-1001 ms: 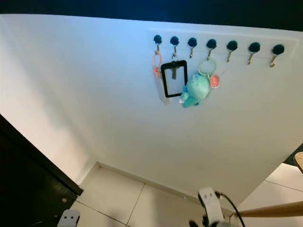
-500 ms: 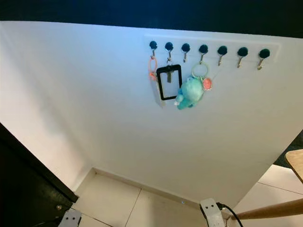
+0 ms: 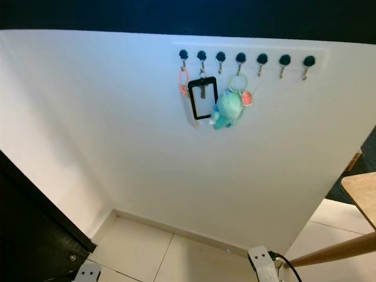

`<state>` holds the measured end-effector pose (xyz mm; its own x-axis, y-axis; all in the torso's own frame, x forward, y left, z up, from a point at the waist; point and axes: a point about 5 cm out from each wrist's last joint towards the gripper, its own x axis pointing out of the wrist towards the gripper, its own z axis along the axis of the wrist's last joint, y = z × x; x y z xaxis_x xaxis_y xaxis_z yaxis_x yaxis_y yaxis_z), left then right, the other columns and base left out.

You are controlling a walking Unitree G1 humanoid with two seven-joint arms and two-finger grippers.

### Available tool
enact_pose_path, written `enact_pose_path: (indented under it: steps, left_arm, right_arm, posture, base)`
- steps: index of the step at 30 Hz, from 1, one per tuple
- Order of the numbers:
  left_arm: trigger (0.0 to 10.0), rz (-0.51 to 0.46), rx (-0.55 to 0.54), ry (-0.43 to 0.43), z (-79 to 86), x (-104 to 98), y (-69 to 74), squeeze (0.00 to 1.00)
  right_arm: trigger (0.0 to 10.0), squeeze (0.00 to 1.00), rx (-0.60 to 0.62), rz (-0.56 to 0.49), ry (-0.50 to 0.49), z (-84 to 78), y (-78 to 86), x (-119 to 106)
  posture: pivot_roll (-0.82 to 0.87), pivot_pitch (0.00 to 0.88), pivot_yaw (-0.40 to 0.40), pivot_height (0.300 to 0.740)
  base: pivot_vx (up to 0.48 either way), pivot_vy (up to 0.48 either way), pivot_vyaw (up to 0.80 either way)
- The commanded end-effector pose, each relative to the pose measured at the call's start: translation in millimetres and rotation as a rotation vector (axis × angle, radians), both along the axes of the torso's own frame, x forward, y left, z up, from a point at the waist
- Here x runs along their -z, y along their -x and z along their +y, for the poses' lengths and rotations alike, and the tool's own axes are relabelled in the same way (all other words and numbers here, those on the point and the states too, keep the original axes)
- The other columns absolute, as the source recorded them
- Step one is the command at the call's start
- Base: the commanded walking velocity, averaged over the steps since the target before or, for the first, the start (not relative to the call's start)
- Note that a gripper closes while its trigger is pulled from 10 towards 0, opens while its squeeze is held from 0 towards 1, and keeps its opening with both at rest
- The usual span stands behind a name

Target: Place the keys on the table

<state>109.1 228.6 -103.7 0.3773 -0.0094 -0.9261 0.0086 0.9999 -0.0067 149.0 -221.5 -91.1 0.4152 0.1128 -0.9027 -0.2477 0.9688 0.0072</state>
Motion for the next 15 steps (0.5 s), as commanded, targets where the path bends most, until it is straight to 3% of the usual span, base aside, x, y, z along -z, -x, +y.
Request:
enact_pose_path:
  steps: [1, 15]
  left_arm:
    - [10.0, 0.009, 0.015, -0.011, 1.2, 0.0, 0.5, 0.0]
    - [10.0, 0.015, 0.04, -0.015, 0.8, 0.1, 0.8, 0.0]
  right_arm:
    - [10.0, 0.0, 0.003, 0.021, -0.014, 5.0, 5.8, 3.3]
    - [10.0, 0.0, 0.01, 0.028, -0.014, 3.8, 10.2, 4.6]
  posture:
    - [-0.07, 0.014, 0.046, 0.74]
    - [-0.07, 0.019, 0.051, 0.74]
  base:
    - [-0.33, 0.0, 0.0]
    - [-0.344, 0.0, 0.0]
